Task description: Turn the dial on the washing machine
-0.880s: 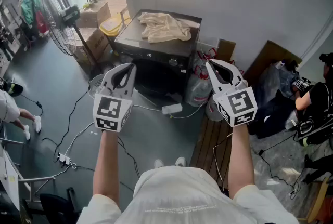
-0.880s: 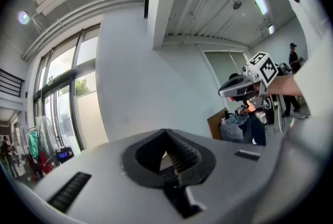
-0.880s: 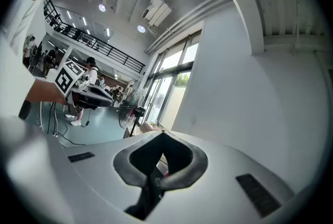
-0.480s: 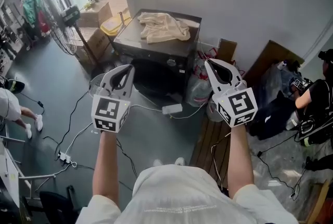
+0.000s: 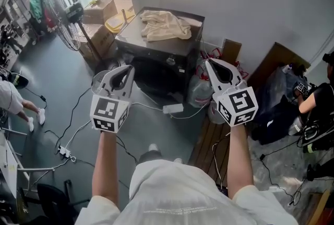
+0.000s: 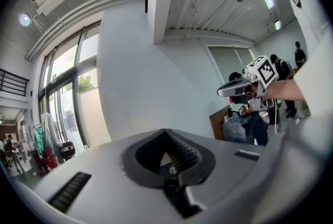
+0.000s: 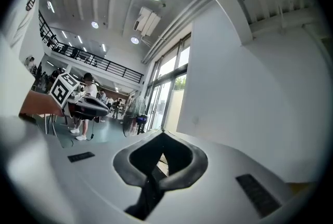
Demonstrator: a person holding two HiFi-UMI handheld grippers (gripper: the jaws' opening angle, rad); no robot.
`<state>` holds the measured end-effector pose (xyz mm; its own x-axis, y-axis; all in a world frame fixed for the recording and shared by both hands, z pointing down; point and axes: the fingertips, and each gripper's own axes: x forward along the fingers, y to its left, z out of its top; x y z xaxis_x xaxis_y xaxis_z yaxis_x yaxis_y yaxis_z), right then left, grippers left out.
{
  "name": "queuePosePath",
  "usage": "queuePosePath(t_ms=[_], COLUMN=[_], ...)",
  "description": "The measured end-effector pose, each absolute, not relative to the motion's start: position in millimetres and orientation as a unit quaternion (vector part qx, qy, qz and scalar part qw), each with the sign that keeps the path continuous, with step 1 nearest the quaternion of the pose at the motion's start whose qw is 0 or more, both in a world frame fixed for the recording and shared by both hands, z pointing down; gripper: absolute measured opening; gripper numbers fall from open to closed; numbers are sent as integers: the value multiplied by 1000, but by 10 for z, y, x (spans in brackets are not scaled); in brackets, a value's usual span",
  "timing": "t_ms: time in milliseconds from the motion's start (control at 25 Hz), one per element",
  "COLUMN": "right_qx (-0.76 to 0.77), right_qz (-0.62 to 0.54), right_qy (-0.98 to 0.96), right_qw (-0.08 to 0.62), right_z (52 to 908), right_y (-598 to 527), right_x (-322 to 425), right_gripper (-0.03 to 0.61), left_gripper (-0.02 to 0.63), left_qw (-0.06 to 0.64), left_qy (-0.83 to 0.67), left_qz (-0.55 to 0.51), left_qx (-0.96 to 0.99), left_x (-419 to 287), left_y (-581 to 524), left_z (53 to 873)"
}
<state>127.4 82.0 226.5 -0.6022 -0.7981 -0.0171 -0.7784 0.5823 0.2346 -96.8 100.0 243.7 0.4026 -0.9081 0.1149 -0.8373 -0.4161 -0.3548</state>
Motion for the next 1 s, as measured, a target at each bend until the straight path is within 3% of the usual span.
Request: queuePosePath(t_ms=[520, 1000], right_qx=[406, 402], right_qz=[-102, -86], right_qy=[-907, -910], right_qw=[48, 57], right_z=[2423, 2496], right_y=[463, -492], right_x=[1148, 847], right_gripper=[14, 14], left_gripper=[15, 15], left_qw=[120, 109], left_qy=[526, 512], left_qz=[-150, -152], left_qx=[-829, -838], left_x=[-955, -1206], left_y=[576, -475], left_z=[2509, 2597])
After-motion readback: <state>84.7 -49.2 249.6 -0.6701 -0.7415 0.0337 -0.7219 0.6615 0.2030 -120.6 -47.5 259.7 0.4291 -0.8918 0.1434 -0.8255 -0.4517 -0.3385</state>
